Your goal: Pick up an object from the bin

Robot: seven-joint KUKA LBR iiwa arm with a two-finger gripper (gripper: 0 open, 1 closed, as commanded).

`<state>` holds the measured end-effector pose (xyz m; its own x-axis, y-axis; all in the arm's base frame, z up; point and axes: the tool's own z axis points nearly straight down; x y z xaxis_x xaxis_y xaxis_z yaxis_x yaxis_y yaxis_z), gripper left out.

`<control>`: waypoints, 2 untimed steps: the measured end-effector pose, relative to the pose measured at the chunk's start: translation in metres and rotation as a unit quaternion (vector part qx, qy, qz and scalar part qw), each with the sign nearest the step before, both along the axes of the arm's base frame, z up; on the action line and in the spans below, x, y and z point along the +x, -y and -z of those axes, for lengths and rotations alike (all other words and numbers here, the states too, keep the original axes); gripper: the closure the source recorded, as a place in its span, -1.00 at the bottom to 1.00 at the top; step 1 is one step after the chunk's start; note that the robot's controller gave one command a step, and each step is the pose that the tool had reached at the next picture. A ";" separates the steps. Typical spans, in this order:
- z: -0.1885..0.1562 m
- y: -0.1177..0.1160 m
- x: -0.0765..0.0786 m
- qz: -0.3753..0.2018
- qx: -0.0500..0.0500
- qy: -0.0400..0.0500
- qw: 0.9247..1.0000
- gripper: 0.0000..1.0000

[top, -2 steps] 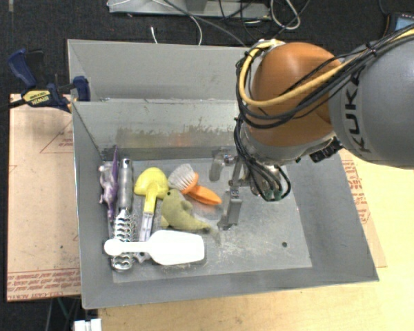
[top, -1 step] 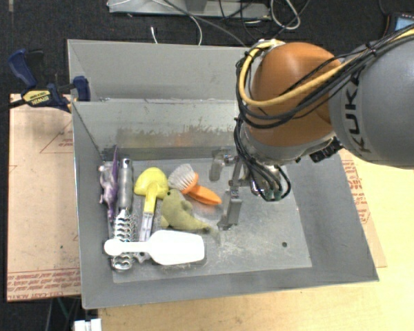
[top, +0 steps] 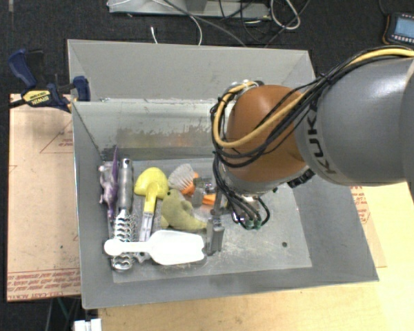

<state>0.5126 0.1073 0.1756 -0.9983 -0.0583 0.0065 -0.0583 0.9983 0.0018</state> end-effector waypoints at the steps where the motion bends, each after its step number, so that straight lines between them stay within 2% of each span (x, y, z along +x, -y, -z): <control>1: -0.006 -0.012 0.013 0.015 0.002 0.010 1.000 -1.00; 2: 0.046 -0.002 0.013 -0.061 0.001 0.007 0.998 -1.00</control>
Offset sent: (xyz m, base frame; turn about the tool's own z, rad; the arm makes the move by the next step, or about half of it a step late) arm 0.0109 -0.0023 -0.0616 -0.1620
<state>0.5252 0.1088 0.1297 -0.9838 -0.1789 -0.0086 -0.1789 0.9839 0.0027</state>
